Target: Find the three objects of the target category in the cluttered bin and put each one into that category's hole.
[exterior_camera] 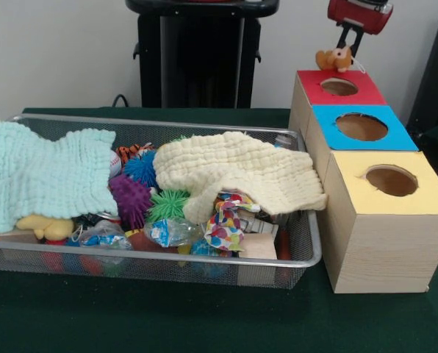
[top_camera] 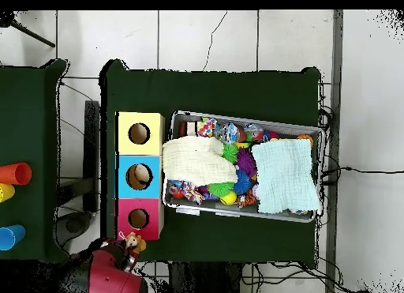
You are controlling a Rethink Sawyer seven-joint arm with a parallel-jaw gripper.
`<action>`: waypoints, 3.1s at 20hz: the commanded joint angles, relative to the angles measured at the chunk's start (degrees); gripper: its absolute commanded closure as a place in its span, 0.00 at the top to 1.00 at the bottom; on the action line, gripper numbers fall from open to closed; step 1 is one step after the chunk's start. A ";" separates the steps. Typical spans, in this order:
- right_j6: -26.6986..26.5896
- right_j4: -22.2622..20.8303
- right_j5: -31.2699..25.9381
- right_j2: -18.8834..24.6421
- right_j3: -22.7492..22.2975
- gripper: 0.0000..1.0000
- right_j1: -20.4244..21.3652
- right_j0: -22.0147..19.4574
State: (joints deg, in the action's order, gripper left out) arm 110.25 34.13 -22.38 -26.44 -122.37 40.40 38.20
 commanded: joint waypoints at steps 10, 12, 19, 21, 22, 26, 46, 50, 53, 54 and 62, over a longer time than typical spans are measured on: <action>13.47 -1.20 -6.32 0.44 8.89 0.00 -2.06 -2.39; 12.71 -1.71 -6.68 0.05 10.24 0.00 -2.25 -2.72; 11.66 -4.03 -11.50 -1.30 14.20 0.00 -1.97 -3.56; 11.70 -4.22 -11.98 -1.05 14.68 0.00 -1.84 -3.89; 11.77 -4.35 -11.79 -1.22 15.09 0.00 -1.99 -3.91; 11.82 -4.43 -11.49 -0.45 16.17 0.00 -1.82 -4.50; 11.96 -4.56 -4.13 3.35 11.59 0.00 -4.51 -6.90; 14.07 -4.07 -5.56 2.46 11.23 0.00 -5.05 -5.35; 15.90 -3.67 -6.15 1.69 11.18 0.00 -5.91 -3.86; 16.28 -3.40 -6.07 1.72 11.14 0.00 -6.30 -3.63; 17.85 -1.54 -3.79 1.98 9.87 0.00 -9.14 -2.46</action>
State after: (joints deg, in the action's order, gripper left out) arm 110.25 30.78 -28.08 -28.05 -108.73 34.94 36.10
